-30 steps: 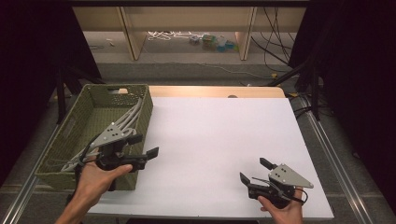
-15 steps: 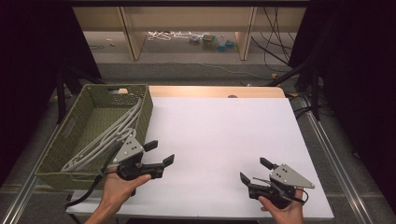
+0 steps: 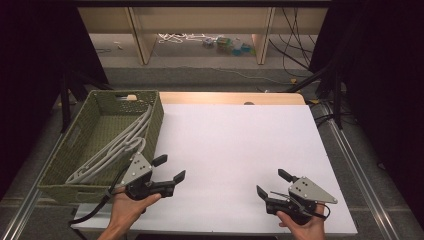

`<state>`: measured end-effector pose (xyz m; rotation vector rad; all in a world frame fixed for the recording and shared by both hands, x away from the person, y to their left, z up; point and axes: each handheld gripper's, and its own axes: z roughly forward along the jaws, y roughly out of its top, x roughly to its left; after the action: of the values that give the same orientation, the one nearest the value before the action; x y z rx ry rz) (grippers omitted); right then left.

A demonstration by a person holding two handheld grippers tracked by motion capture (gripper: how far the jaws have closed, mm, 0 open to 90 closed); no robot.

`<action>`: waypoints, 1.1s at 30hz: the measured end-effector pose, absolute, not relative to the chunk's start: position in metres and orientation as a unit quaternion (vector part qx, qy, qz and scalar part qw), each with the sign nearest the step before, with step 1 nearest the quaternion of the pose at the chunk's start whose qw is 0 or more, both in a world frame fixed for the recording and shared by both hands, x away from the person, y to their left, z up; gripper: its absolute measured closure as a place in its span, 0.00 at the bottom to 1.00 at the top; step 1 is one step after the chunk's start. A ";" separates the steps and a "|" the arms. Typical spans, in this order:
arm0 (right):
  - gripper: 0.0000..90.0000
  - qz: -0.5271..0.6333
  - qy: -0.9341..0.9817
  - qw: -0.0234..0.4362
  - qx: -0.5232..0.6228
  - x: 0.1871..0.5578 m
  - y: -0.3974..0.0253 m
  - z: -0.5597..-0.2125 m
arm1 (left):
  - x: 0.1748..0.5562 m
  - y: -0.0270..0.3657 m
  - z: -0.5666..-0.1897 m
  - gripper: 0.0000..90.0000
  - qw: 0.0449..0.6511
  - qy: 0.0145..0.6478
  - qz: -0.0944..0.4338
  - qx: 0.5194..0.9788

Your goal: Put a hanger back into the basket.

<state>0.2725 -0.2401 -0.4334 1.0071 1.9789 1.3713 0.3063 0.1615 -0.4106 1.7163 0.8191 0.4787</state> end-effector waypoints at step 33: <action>0.17 0.510 0.734 0.265 0.363 0.270 -0.231 -0.434 | 0.297 0.183 -0.434 0.24 0.579 0.398 0.180 0.688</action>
<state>0.2697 -0.2314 -0.4335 0.9811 1.9821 1.3775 0.2969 0.1833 -0.4340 1.6090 0.9307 0.4213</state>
